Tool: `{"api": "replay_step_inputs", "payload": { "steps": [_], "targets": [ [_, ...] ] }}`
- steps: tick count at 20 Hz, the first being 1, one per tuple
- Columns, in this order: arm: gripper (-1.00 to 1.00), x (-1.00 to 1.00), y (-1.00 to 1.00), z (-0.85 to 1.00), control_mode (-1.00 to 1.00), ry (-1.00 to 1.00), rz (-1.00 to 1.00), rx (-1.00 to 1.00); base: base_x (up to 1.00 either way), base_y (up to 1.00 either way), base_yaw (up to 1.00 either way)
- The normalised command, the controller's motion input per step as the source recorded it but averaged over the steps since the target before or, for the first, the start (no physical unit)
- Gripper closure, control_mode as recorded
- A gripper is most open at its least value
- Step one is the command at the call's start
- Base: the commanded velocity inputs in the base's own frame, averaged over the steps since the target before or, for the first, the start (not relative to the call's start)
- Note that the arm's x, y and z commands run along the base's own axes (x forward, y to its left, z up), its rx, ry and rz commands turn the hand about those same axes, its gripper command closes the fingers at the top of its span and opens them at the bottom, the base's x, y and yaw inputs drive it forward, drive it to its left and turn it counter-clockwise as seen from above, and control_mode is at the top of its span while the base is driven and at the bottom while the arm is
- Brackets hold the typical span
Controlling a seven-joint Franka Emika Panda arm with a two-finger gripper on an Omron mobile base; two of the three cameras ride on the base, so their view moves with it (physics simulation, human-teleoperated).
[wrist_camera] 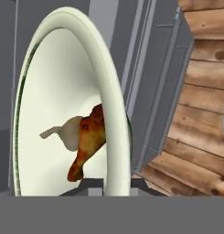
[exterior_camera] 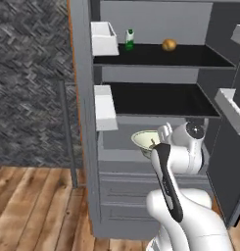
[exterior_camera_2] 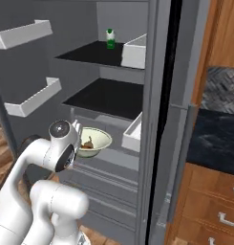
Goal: Pick the chicken drumstick and garlic from their plates and place them in the bowl. Then put the bowl in the fridge.
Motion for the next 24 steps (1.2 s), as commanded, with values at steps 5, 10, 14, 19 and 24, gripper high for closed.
{"api": "replay_step_inputs", "payload": {
  "steps": [5,10,14,19,24],
  "targets": [
    [1.00,0.00,0.00,0.00,1.00,0.00,0.00,0.00,0.11,0.16,-0.49],
    [1.00,0.00,0.00,0.00,1.00,0.00,0.00,0.00,0.11,0.20,-0.36],
    [1.00,0.00,0.00,0.00,1.00,0.00,0.00,0.00,0.21,0.32,0.00],
    [1.00,0.00,0.00,0.00,1.00,0.00,0.00,0.00,0.36,0.13,0.01],
    [1.00,0.00,0.00,0.00,1.00,0.00,0.00,0.00,0.51,0.10,0.00]
  ]
}}
